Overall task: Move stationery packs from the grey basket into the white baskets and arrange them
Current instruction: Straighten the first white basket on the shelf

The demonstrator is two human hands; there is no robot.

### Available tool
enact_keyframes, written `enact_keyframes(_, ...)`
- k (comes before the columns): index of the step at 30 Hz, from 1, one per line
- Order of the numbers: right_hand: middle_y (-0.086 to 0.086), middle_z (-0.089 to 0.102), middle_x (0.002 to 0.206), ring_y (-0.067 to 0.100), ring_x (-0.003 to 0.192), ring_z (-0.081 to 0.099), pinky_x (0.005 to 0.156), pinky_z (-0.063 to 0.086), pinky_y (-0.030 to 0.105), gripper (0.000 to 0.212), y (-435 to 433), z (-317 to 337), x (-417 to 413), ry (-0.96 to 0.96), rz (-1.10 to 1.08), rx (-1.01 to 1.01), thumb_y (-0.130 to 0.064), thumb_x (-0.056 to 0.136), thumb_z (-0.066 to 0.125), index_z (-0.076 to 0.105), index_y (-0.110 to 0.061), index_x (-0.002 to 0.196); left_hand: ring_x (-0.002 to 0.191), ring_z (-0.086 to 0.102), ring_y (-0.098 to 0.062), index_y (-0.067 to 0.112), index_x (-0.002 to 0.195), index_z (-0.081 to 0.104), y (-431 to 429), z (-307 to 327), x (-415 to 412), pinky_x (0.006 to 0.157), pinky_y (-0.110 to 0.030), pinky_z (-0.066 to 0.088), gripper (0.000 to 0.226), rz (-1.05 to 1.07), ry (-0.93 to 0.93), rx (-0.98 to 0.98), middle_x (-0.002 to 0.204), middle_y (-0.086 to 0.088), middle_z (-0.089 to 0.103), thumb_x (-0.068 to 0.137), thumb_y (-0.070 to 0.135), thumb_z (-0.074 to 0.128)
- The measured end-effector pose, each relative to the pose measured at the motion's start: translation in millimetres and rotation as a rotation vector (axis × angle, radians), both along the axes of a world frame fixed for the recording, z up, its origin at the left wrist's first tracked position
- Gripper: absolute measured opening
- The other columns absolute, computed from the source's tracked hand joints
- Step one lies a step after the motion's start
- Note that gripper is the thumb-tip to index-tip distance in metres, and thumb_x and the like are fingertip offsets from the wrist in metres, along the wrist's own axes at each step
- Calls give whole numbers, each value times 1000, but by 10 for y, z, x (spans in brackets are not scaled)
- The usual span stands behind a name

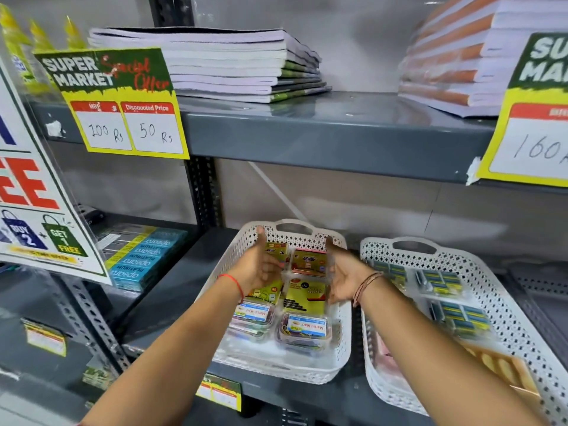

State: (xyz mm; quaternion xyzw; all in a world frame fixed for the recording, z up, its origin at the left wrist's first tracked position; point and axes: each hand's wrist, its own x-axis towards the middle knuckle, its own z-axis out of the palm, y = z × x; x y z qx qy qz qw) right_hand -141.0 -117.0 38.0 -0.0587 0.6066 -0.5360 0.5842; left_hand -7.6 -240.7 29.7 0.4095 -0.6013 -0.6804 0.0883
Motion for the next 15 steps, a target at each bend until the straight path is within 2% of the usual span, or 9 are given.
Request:
enact_keyframes(2, 10, 63, 97, 28, 72, 62, 58, 45, 35, 56, 30, -45, 21, -20, -12, 58, -70, 79, 42, 55, -20, 101, 52, 35, -17, 6, 65, 51, 177, -7, -134, 51, -27, 27, 85, -36, -108, 42, 60, -6, 40, 74, 78, 8)
enact_keyframes(3, 13, 66, 91, 29, 71, 62, 57, 45, 34, 57, 45, -66, 20, -31, -25, 70, -70, 78, 44, 56, -18, 100, 49, 29, -16, 3, 60, 50, 245, -12, -186, 50, -26, 23, 87, -41, -160, 37, 57, -5, 34, 72, 79, 9)
enact_keyframes(5, 17, 65, 85, 29, 73, 61, 59, 44, 34, 56, 52, -107, 26, -50, -57, 70, -69, 78, 48, 58, -17, 97, 55, 40, -19, -13, 82, 58, 262, -70, -260, 56, -27, 32, 107, -69, -246, 12, 64, -9, 43, 69, 81, 9)
enact_keyframes(7, 17, 65, 85, 29, 75, 62, 63, 47, 37, 52, 56, -145, 31, -83, -80, 47, -68, 77, 50, 60, -19, 91, 108, 53, -36, -6, 124, 45, 283, -86, -297, 95, -41, 40, 106, -116, -286, 40, 119, -26, 54, 72, 80, 9)
enact_keyframes(8, 17, 65, 87, 29, 77, 62, 67, 49, 39, 51, 49, -166, 30, -91, -85, 27, -67, 78, 50, 60, -18, 87, 131, 34, -40, -4, 136, 28, 322, -56, -305, 110, -46, 26, 102, -118, -307, 53, 142, -29, 35, 76, 77, 9)
enact_keyframes(9, 16, 65, 89, 29, 78, 62, 70, 50, 41, 48, 38, -177, 37, -90, -83, 11, -66, 79, 51, 59, -18, 85, 137, 19, -39, -4, 139, 19, 363, -15, -299, 113, -48, 15, 100, -115, -322, 50, 148, -26, 20, 78, 76, 9)
enact_keyframes(12, 15, 66, 94, 29, 83, 63, 80, 50, 44, 45, 27, -169, 63, -51, -71, -18, -61, 82, 51, 59, -17, 87, 138, 8, -37, -1, 140, 14, 406, 6, -326, 114, -49, 8, 98, -134, -343, 31, 150, -22, 9, 79, 74, 7)
enact_keyframes(14, 15, 62, 117, 29, 105, 60, 97, 45, 44, 50, 43, -133, 106, 22, -48, -33, -60, 83, 50, 58, -18, 108, 137, 16, -43, 2, 141, 14, 447, 58, -316, 113, -50, 13, 94, -159, -298, 10, 150, -27, 16, 80, 73, 7)
enact_keyframes(15, 12, 54, 133, 28, 119, 52, 104, 40, 42, 56, 57, -119, 129, 128, -15, -47, -59, 84, 50, 52, -20, 123, 132, 31, -45, 2, 138, 27, 446, 87, -284, 112, -51, 18, 95, -173, -262, -47, 144, -31, 30, 79, 74, 8)
